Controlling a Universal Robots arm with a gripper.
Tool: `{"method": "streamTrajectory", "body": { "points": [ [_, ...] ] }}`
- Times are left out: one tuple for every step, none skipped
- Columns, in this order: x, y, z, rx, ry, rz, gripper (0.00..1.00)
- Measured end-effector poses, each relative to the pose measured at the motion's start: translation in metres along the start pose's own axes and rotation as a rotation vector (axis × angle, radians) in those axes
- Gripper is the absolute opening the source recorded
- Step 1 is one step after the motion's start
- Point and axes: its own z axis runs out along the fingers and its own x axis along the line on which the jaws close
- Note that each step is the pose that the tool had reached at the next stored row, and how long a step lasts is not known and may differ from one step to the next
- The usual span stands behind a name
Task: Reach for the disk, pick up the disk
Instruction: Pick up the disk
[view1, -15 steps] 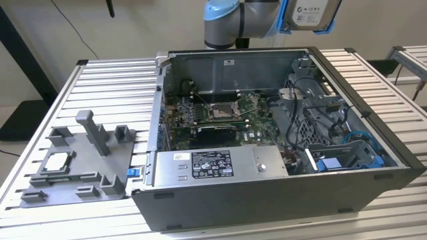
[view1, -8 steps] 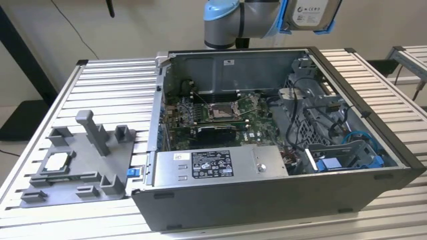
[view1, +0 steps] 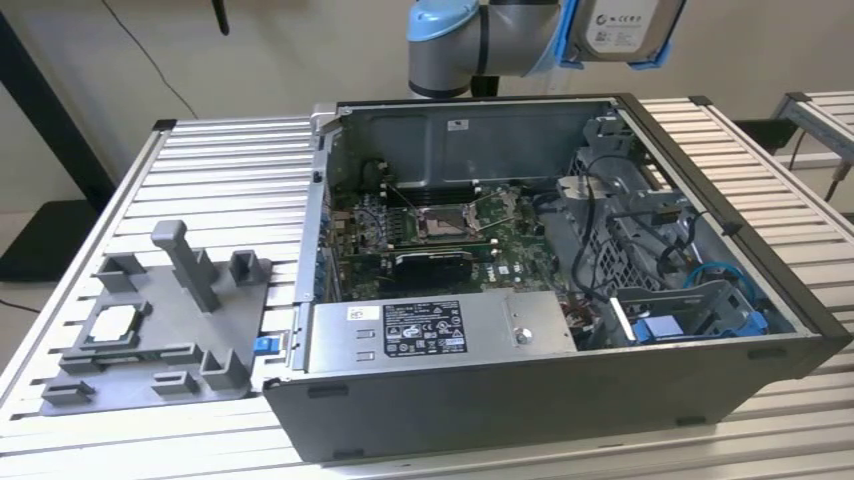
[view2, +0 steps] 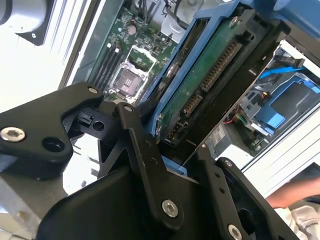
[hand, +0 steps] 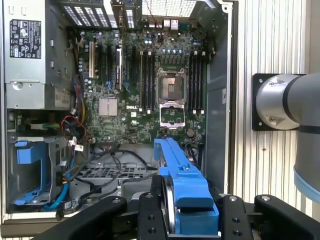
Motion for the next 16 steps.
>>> {"method": "streamTrajectory", "body": {
  "points": [
    [0.0015,0.0000,-0.0002,0.0000,0.0000,0.000,0.00],
    [0.0033,0.0000,-0.0003,0.0000,0.0001,0.000,0.00],
    [0.0053,-0.0001,-0.0005,0.0000,0.0000,0.000,0.00],
    [0.0072,-0.0001,-0.0007,0.0000,0.0000,0.000,0.00],
    [0.0095,-0.0001,-0.0010,-0.0001,0.0000,0.000,0.00],
    [0.0119,-0.0002,-0.0012,0.0000,-0.0001,0.000,0.00],
    [0.0141,-0.0002,-0.0014,0.0000,0.0001,0.000,0.00],
    [0.0165,-0.0002,-0.0017,0.0000,0.0001,0.000,0.00],
    [0.0189,-0.0003,-0.0019,0.0000,0.0000,0.000,0.00],
    [0.0214,-0.0003,-0.0022,0.0000,0.0000,0.000,0.00],
    [0.0239,-0.0003,-0.0024,0.0000,-0.0001,0.000,0.00],
    [0.0264,-0.0004,-0.0027,0.0000,0.0000,0.000,0.00],
    [0.0289,-0.0004,-0.0029,0.0000,0.0000,0.000,0.00],
    [0.0314,-0.0004,-0.0032,0.0000,0.0000,0.000,0.00],
    [0.0338,-0.0005,-0.0034,0.0000,0.0000,0.000,0.00],
    [0.0363,-0.0005,-0.0036,-0.0001,-0.0001,0.000,0.00]
  ]
}}
